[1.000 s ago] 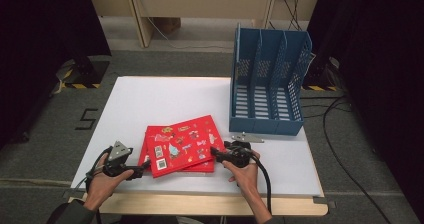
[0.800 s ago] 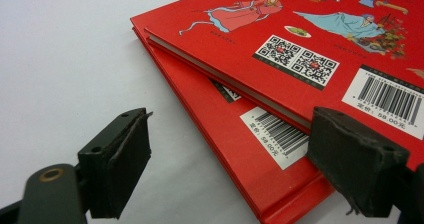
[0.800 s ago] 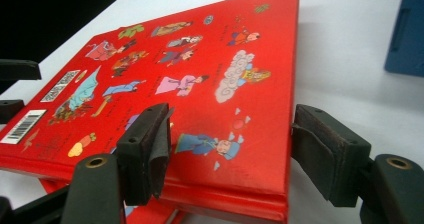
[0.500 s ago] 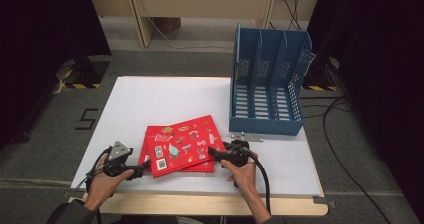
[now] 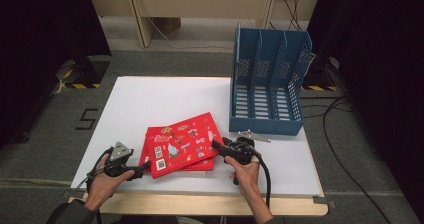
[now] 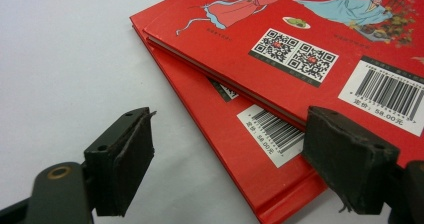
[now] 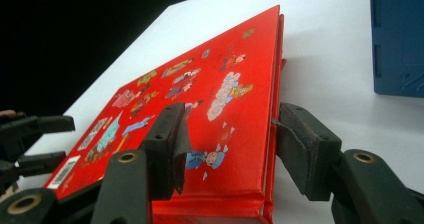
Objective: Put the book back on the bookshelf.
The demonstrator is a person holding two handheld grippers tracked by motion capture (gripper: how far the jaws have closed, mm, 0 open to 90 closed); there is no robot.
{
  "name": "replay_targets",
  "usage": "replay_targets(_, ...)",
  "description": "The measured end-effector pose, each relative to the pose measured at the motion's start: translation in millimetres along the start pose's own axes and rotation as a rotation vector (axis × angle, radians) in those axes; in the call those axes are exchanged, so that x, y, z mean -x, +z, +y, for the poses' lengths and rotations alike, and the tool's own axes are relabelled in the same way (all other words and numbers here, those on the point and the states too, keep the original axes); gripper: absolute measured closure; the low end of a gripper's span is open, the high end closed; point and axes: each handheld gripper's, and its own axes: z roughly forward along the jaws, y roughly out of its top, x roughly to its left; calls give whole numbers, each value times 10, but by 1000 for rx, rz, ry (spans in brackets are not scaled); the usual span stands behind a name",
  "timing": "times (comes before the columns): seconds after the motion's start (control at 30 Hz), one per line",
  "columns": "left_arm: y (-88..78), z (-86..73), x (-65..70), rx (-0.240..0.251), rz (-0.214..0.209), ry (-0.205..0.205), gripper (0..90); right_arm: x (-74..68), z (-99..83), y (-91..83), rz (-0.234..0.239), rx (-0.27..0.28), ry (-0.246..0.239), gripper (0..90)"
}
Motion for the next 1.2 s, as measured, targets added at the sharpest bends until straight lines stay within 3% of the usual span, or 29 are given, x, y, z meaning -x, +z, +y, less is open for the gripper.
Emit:
replay_targets(0.1, 4, 1, -4, -2, 0, 3, 194, -6, 20, -21, 25, 31, 42, 476)
replay_targets(0.27, 8, 5, -2, -4, 2, 11, 184, -56, 63, -56, 31, 79, 44, 514)
replay_targets(0.3, 10, 5, -1, -4, 5, 8, 180, -80, 82, -75, 45, 103, 69, 538)
replay_targets(0.53, 28, 25, 34, 5, 20, 36, 185, -130, 131, -85, 56, 166, 89, 587)
replay_targets(0.6, 27, 29, 34, 3, 18, 37, 190, -146, 146, -82, 71, 187, 107, 607)
replay_targets(0.63, 29, 35, 45, 2, 18, 39, 200, -175, 149, -71, 81, 196, 144, 622)
replay_targets(0.77, 31, 43, 68, 5, 29, 56, 202, -230, 185, -36, 104, 222, 165, 649)
replay_targets(1.0, 36, 39, 66, 15, 23, 59, 201, -306, 269, 10, 111, 247, 147, 662)
replay_targets(1.03, 34, 41, 70, 13, 26, 61, 202, -347, 294, 21, 145, 247, 163, 662)
replay_targets(1.2, 34, 42, 71, 14, 23, 67, 205, -436, 328, 69, 146, 254, 125, 661)
